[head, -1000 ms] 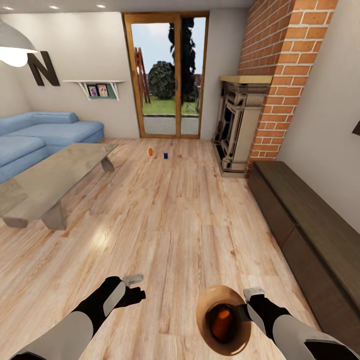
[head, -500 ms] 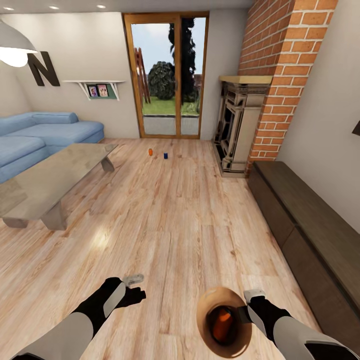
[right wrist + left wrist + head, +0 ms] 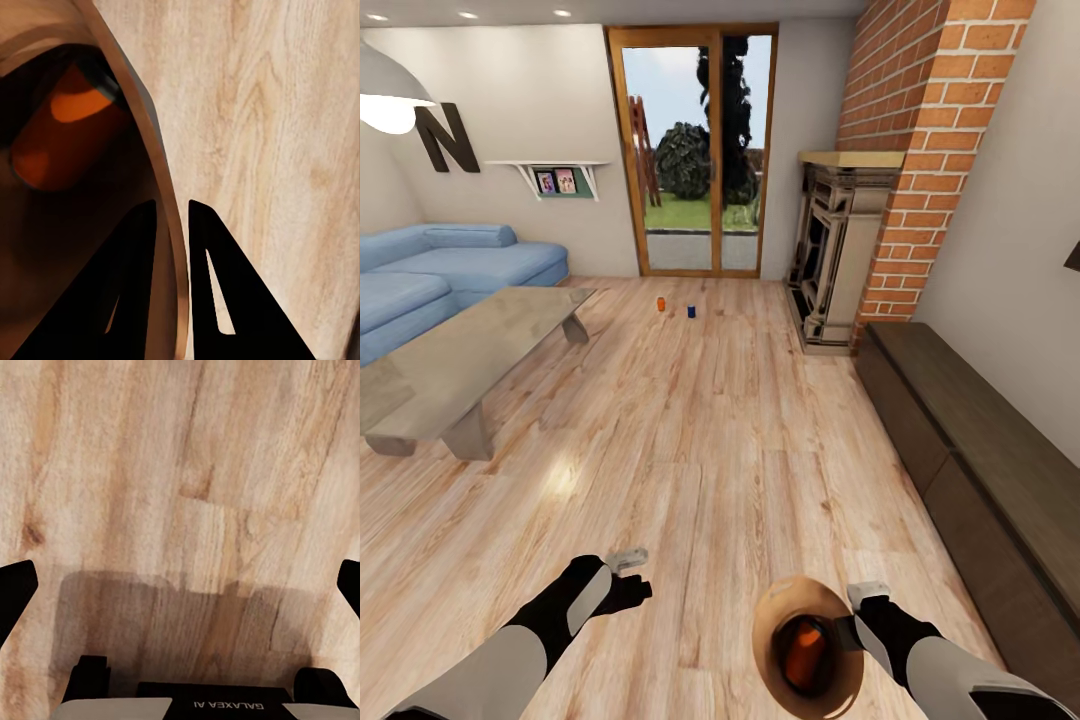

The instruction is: Put the three can of soda from the living room inside the tash can in the kitchen.

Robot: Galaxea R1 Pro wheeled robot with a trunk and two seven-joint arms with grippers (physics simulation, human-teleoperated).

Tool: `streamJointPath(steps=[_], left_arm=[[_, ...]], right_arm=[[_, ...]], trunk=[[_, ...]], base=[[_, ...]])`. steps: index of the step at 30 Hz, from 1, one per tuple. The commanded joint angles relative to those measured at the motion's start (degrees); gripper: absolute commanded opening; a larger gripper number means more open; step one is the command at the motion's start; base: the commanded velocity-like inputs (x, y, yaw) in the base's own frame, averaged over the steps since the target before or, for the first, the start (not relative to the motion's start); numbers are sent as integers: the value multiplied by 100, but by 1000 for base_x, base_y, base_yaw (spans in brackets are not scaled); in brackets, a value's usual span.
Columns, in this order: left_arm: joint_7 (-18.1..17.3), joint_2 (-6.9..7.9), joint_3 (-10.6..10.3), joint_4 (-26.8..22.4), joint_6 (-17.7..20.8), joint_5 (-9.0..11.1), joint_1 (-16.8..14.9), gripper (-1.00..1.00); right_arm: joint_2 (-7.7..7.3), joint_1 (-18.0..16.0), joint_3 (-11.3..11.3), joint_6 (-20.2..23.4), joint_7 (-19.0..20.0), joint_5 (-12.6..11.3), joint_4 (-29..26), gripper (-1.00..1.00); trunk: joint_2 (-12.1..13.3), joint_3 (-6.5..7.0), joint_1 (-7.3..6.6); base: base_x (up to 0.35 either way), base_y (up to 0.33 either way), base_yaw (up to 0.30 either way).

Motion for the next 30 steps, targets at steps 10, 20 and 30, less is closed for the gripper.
streamJointPath(steps=[10,20,30], left_arm=[[13,0,12,8,-96,11,0,100],[8,5,21,8,-126,16,0,100],[-2,6,3,26,-242,6,0,100]], right_arm=[[0,0,-27,-3,25,-32,-17,-100],[7,0,-30,-3,25,-47,-45,-100],[9,0,-31,10,32,-68,-61,-100]], trunk=[[0,0,0],[0,0,0],[0,-7,0]], base=[[90,2,0],[309,79,0],[322,147,-82]])
